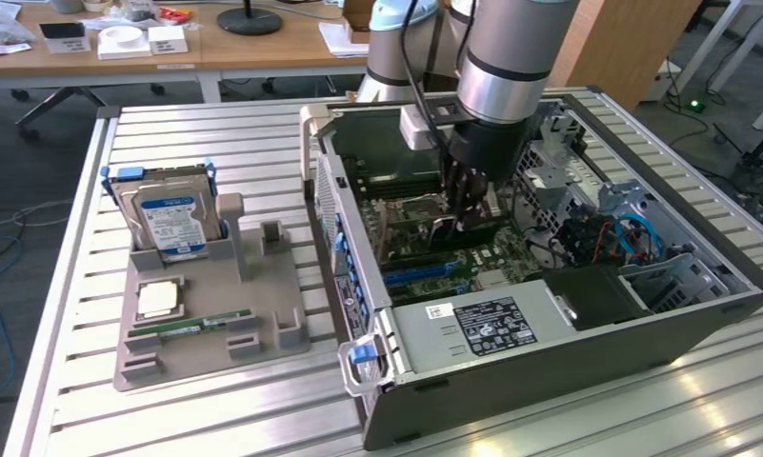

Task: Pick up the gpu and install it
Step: 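Insert the gpu into the slot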

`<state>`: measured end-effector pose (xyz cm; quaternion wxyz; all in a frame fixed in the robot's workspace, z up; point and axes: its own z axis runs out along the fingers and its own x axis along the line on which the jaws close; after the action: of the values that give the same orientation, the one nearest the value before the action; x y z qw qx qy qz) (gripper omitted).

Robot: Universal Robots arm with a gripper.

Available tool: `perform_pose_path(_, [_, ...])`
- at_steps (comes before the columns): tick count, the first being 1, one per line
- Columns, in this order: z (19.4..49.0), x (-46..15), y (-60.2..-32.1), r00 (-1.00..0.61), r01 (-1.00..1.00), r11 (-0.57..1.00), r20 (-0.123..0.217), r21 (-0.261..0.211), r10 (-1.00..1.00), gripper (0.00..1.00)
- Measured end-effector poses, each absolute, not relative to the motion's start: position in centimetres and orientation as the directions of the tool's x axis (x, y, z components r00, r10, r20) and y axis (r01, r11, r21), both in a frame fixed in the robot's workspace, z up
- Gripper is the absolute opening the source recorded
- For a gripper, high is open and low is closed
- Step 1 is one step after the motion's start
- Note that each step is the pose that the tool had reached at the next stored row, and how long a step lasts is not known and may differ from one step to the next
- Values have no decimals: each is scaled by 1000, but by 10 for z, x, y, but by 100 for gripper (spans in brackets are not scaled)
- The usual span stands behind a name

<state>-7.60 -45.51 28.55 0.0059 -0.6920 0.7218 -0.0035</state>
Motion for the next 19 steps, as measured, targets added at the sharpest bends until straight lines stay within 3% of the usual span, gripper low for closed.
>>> perform_pose_path(19, [271, -82, -455, -42, -999, 42, -4, -13, -999, 27])
